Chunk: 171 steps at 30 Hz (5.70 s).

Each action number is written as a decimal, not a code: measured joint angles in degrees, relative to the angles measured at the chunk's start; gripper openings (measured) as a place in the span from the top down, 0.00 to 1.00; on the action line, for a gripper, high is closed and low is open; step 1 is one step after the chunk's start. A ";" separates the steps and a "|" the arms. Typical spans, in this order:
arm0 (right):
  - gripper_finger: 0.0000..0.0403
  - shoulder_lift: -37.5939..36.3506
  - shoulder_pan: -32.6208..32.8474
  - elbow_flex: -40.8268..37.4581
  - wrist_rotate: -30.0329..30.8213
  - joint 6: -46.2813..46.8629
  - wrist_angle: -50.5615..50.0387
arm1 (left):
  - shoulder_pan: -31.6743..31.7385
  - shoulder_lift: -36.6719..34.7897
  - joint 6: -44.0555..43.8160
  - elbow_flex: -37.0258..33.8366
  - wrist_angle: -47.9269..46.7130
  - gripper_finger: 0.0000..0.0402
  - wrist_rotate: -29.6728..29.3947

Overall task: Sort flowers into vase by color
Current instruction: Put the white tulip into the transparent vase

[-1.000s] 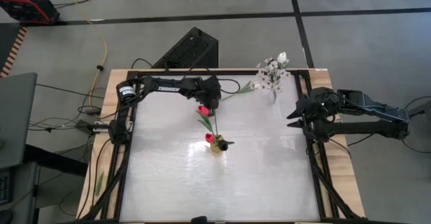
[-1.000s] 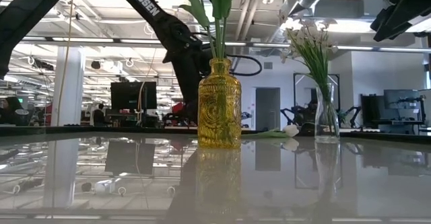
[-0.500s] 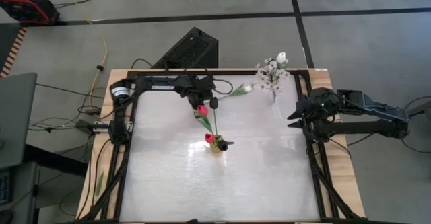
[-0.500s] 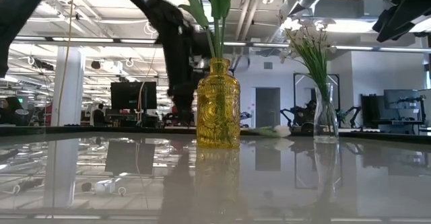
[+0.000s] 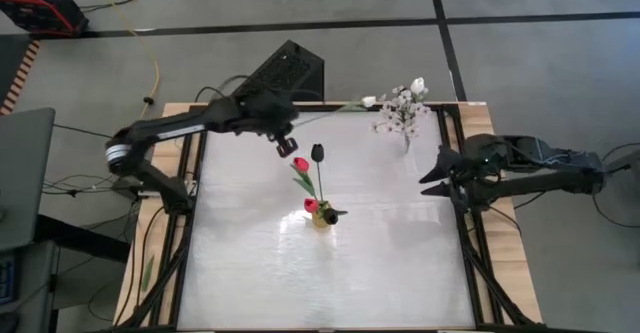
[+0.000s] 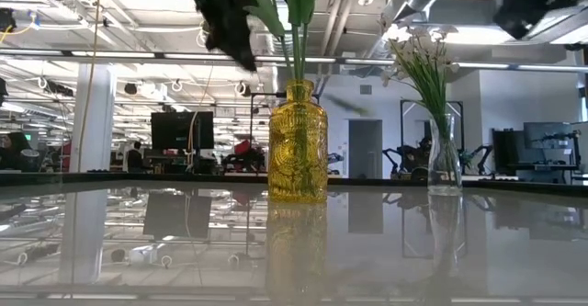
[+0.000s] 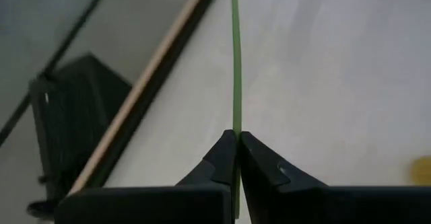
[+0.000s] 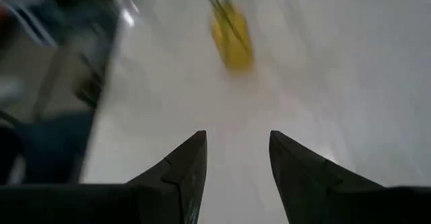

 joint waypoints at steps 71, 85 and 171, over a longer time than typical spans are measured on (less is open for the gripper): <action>0.94 32.77 4.18 5.88 1.18 -26.89 73.56 | -30.42 -8.14 9.27 0.11 32.07 0.96 1.70; 0.93 27.35 -4.48 25.72 1.89 -15.67 3.05 | -30.45 -8.67 8.70 0.11 29.39 0.58 -3.27; 0.72 16.21 -63.28 1.36 -14.64 -19.86 6.58 | -18.07 -36.54 2.10 -36.59 42.53 0.58 -11.48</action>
